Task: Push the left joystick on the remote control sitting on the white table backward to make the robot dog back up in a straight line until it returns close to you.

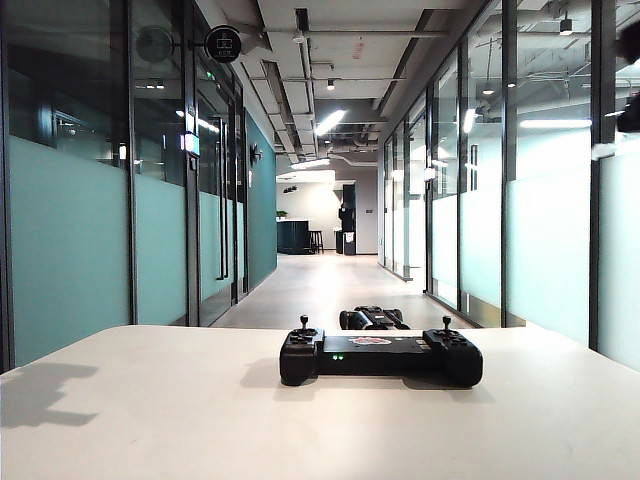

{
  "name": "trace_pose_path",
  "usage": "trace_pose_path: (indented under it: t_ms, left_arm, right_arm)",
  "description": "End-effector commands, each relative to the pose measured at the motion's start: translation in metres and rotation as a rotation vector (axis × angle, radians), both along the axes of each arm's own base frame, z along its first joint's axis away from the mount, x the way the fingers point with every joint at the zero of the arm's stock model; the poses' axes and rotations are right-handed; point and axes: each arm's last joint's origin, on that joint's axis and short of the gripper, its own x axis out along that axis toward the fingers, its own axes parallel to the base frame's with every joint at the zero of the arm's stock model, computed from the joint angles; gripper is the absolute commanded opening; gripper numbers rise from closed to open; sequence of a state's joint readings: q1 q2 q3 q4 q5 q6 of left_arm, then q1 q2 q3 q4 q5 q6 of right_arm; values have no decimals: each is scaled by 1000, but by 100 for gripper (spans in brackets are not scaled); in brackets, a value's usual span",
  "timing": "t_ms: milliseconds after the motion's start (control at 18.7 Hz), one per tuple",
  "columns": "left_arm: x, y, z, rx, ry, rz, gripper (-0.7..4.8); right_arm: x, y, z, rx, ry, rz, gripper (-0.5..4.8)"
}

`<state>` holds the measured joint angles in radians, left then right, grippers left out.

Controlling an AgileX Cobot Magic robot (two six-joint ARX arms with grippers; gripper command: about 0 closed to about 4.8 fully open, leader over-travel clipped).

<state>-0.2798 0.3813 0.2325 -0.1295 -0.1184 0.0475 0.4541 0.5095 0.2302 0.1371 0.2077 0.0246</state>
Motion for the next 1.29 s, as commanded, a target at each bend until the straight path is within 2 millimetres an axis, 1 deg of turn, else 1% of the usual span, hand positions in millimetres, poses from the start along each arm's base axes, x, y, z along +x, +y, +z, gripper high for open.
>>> trace_pose_path:
  t_ms: [54, 375, 589, 804, 964, 1286]
  left_arm:
    - [0, 0, 2, -8, -12, -4, -5]
    - [0, 0, 2, -8, -12, -4, -5]
    - [0, 0, 2, -8, -12, -4, -5]
    - [0, 0, 2, -8, -12, -4, -5]
    - [0, 0, 2, -8, -12, -4, -5]
    - [0, 0, 2, -8, -11, -5, -5]
  right_arm:
    - [-8, -4, -6, -7, 11, 8, -6]
    - [-28, -13, -11, -19, 34, 7, -6]
    - [-36, -17, -19, 2, -9, 4, -6]
    - [-38, -20, -37, 11, -28, -10, -6]
    - [-36, -24, -47, 14, -36, -60, -6]
    - [-29, -43, -46, 42, -94, -152, -6]
